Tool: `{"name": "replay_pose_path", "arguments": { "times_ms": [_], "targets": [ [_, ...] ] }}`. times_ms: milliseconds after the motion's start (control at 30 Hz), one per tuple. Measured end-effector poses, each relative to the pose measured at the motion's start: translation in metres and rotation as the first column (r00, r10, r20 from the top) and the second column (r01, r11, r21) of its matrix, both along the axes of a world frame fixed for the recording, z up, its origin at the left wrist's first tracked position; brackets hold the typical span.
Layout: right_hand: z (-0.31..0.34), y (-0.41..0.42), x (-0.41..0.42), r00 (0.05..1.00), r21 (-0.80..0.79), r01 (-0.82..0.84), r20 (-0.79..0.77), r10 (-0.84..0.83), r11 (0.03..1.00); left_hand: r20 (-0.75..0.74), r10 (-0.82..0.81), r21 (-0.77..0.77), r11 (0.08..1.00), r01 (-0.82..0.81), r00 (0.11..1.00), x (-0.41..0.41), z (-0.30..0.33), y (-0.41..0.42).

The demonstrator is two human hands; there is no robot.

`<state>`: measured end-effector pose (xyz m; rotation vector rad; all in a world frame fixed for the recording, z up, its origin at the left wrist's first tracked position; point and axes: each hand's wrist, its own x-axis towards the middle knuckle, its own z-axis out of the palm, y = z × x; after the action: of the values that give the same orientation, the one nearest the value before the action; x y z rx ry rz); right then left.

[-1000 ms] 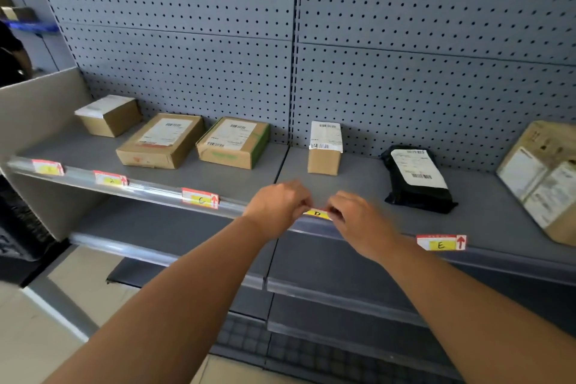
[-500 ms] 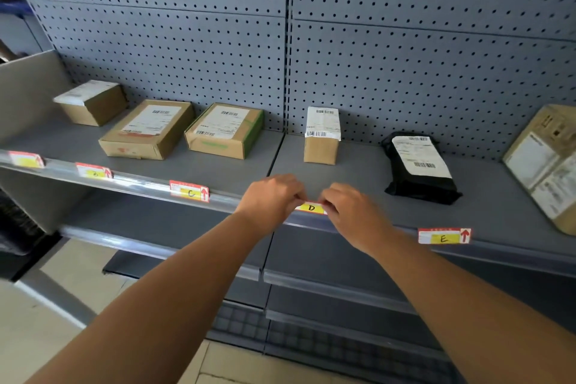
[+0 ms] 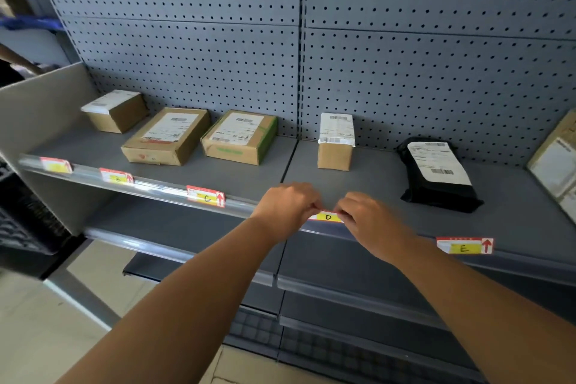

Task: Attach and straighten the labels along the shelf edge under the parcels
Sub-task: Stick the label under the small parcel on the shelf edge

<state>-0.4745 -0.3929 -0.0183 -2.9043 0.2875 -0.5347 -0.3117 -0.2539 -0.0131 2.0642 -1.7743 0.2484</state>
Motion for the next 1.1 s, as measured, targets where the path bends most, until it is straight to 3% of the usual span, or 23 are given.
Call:
{"name": "replay_pose_path", "arguments": {
  "times_ms": [133,433,700,1100],
  "targets": [
    [0.0,0.005,0.0,0.994,-0.068,-0.038,0.101,0.045,0.997,-0.004,0.028,-0.034,0.999,-0.028,1.0,0.0,0.003,0.003],
    [-0.005,0.007,0.006,0.991,-0.126,-0.023,0.125,0.038,0.992,-0.02,0.018,0.006,1.0,-0.018,1.0,0.003,0.0,0.004],
    [-0.007,0.004,0.01,0.995,-0.014,-0.016,0.099,0.017,1.0,-0.04,-0.021,-0.032,0.999,0.02,0.999,0.012,-0.004,0.005],
    [-0.002,0.003,0.005,0.992,-0.036,-0.056,0.114,0.059,0.998,-0.202,-0.006,-0.035,0.999,-0.001,0.979,0.013,-0.005,0.008]
  ]
}}
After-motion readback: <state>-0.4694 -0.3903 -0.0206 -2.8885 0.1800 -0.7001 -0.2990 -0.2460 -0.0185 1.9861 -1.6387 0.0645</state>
